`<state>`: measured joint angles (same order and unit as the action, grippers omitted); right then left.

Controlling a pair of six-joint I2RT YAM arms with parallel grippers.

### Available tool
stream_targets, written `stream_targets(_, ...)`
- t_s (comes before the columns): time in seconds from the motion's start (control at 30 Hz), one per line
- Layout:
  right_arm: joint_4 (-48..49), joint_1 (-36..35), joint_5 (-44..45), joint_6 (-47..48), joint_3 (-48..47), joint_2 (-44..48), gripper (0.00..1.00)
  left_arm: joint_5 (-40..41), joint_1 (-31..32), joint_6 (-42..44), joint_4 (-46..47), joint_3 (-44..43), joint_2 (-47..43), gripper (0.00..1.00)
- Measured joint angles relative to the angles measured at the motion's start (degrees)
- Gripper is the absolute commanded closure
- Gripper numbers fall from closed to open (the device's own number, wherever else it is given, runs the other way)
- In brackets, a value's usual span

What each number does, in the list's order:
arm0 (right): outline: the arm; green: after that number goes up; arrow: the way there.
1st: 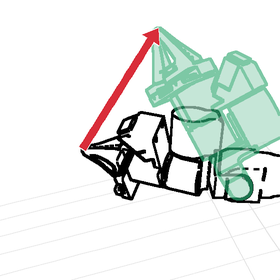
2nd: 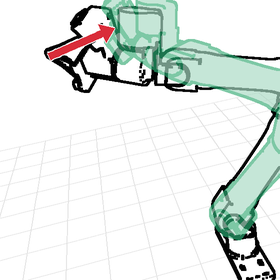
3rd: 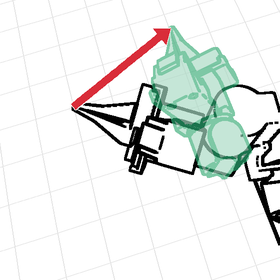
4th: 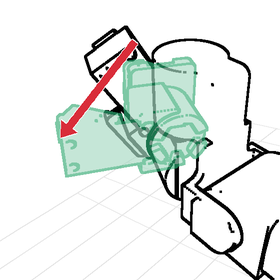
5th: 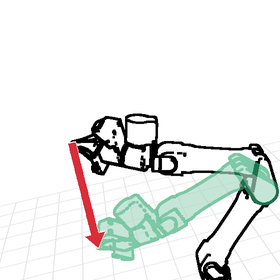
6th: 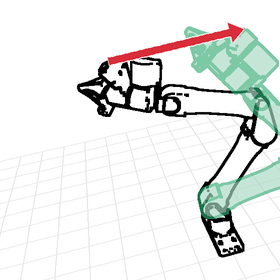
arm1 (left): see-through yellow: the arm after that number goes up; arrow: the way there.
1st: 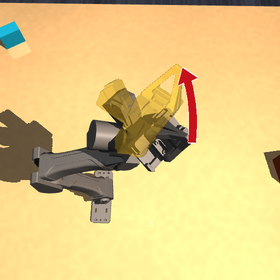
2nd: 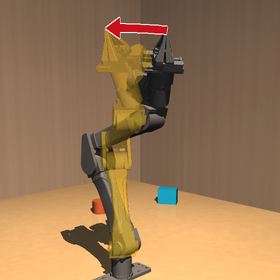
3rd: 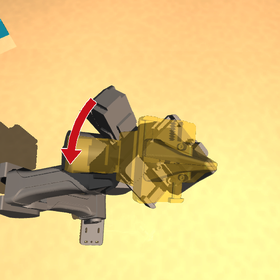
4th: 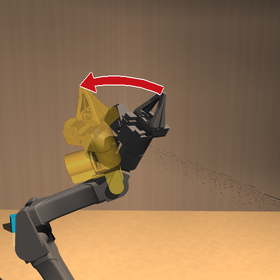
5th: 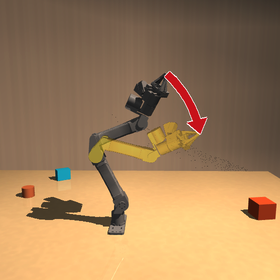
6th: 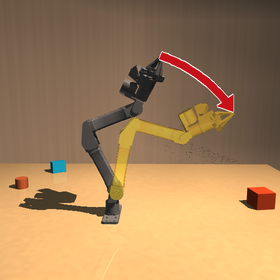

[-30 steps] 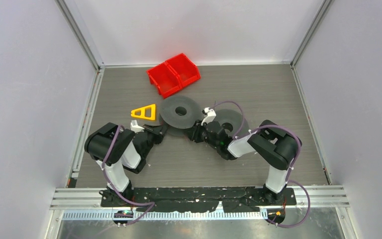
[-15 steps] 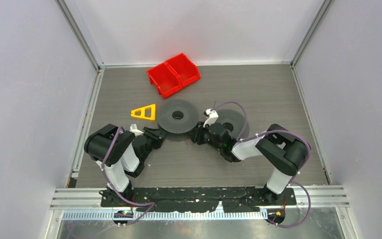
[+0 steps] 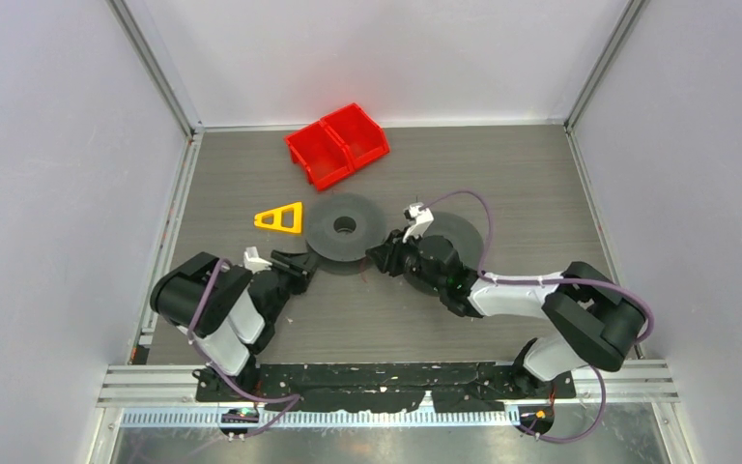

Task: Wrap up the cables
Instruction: Place the cable reel at the center of the board.

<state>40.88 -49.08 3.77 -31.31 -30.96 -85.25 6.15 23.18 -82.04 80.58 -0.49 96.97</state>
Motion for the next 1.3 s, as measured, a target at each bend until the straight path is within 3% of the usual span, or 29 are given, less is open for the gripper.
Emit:
stream_targets(0.13, -2.47, -0.04, 0.13, 1.36, -0.17, 2.99, 0.69, 0.96, 0.0, 0.74, -0.07, -0.02, -2.8, 0.46)
stream_targets(0.37, -7.28, -0.04, 1.27, 3.82, -1.22, 6.54, 0.67, 1.99, 0.0, 2.8, -2.03, -0.02, -9.88, 0.47)
stream_targets(0.8, -11.63, -0.04, 2.21, 5.75, -3.37, 7.67, 0.66, 3.08, 0.39, -3.1, -16.55, -0.02, -19.85, 0.47)
stream_targets(0.93, -13.99, -0.04, 2.62, 6.29, -4.02, 8.39, 0.63, 5.01, 0.44, -2.43, -27.23, -0.04, -30.42, 0.44)
stream_targets(1.03, -17.2, -0.02, 2.89, 8.02, -6.47, 8.5, 0.59, 8.46, 0.44, 2.34, -45.2, -1.88, -43.01, 0.38)
stream_targets(1.13, -20.2, 0.5, 2.97, 10.45, -10.19, 8.37, 0.55, 12.37, -0.35, 12.52, -62.64, -9.77, -52.17, 0.38)
stream_targets(1.3, -23.43, 3.52, 1.46, 13.0, -17.97, 3.89, 0.43, 8.72, -11.23, 23.82, -72.22, -21.94, -52.3, 0.43)
